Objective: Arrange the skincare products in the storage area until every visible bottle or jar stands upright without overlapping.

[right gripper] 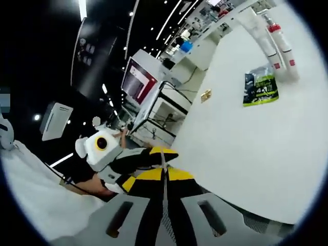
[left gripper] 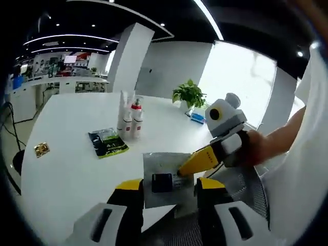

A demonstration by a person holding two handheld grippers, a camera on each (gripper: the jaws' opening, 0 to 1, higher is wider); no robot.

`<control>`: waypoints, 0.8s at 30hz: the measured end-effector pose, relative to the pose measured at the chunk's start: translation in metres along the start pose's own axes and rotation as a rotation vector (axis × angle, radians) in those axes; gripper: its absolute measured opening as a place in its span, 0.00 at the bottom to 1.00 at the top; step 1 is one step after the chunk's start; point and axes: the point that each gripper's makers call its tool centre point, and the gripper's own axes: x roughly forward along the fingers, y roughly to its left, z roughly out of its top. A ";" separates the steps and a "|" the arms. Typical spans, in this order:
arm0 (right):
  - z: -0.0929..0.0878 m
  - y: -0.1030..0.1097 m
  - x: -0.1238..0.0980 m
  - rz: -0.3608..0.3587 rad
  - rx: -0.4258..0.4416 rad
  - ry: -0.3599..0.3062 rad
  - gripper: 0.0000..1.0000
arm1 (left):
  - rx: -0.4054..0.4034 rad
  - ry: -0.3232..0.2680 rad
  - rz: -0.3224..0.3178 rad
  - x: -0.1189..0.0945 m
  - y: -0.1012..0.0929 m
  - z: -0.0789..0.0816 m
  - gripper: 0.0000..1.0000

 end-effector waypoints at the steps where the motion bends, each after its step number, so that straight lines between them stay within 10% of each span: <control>1: 0.001 0.000 0.000 0.002 0.003 -0.003 0.00 | -0.024 -0.020 -0.008 -0.002 0.000 0.004 0.42; 12: 0.016 0.011 -0.012 0.111 0.108 -0.071 0.00 | -0.317 -0.108 -0.142 -0.015 -0.004 0.023 0.15; 24: 0.019 0.015 -0.011 0.124 0.060 -0.099 0.04 | -0.381 -0.093 -0.215 -0.018 -0.012 0.024 0.01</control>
